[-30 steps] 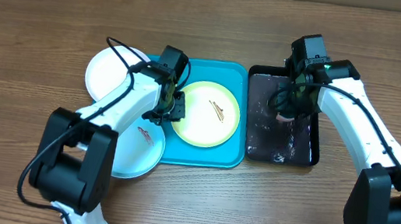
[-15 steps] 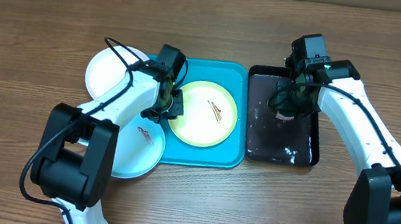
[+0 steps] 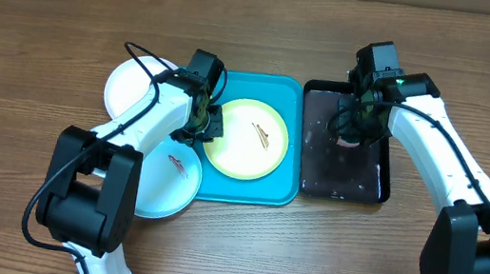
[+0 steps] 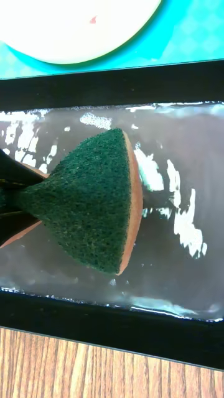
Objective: Clean dirty plates on tray and stack at the side
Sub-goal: 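Carry the sponge with the right gripper over the yellow plate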
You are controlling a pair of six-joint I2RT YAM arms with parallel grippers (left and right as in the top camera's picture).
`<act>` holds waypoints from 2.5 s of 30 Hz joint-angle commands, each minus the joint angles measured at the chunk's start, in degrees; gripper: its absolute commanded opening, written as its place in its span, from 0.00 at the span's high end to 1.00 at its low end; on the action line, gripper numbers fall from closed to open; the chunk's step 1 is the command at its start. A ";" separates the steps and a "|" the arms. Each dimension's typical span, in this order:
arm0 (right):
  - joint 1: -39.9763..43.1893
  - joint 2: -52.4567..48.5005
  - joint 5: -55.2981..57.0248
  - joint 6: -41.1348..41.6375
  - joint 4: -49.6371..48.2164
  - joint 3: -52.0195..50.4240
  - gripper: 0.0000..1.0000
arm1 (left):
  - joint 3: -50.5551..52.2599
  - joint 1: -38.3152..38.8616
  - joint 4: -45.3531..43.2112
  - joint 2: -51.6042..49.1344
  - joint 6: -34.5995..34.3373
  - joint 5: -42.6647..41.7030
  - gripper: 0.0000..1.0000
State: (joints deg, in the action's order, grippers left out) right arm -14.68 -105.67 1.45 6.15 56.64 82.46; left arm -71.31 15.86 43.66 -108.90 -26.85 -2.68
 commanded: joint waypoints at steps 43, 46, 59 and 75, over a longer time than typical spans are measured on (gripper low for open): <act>-1.51 0.96 -0.52 7.69 2.01 0.09 0.96 | -1.09 -3.06 -0.57 -0.28 1.60 -3.37 0.96; -1.31 0.96 2.32 6.36 3.06 0.11 0.96 | -1.09 -3.08 -0.48 -0.28 2.25 -3.37 0.96; -2.69 0.98 -1.16 3.67 2.34 1.95 0.96 | -1.09 -2.97 -0.35 -0.28 2.47 -3.39 0.96; -13.49 -0.42 -6.05 3.87 1.01 14.25 0.96 | -1.07 -2.97 -0.44 -0.28 2.45 -4.44 0.96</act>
State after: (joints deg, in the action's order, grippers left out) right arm -24.47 -105.71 -4.47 10.46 58.89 96.01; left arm -71.31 13.02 43.22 -108.90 -24.93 -6.15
